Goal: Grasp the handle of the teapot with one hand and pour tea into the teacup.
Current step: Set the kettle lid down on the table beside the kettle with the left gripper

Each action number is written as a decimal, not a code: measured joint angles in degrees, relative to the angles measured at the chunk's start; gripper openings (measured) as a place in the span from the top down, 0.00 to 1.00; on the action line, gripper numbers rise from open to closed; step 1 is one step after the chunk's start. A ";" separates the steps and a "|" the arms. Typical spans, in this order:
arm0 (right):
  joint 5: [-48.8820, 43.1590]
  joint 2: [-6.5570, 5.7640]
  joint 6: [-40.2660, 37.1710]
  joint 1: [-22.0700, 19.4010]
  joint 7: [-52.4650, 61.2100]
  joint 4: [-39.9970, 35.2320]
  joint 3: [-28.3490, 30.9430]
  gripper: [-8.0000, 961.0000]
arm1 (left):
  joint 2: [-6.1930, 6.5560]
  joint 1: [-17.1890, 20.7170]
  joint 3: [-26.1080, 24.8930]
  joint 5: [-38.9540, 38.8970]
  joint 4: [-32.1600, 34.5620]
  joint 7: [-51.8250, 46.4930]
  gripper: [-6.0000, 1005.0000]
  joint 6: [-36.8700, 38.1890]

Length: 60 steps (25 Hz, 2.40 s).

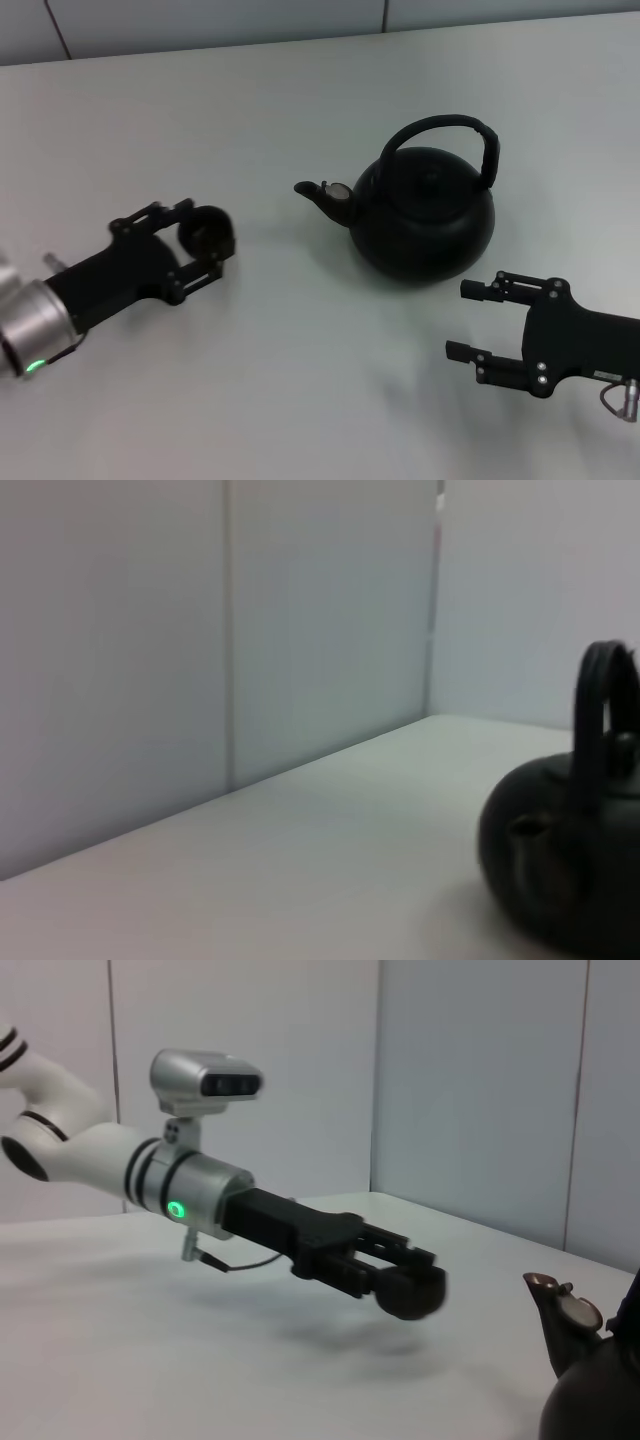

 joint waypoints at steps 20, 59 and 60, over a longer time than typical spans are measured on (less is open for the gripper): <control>0.06 0.14 -0.09 0.80 0.00 0.41 0.00 0.30 | -0.08 -9.14 0.19 0.82 -11.27 5.46 0.25 -9.06; 0.05 -0.13 0.39 1.51 -0.34 0.01 0.00 0.30 | 0.79 -3.61 -5.09 0.74 -5.07 5.14 0.19 6.11; 0.05 -0.13 0.42 1.51 -0.35 0.00 0.00 0.30 | 0.90 -2.38 -4.76 0.77 -3.34 3.94 0.19 8.96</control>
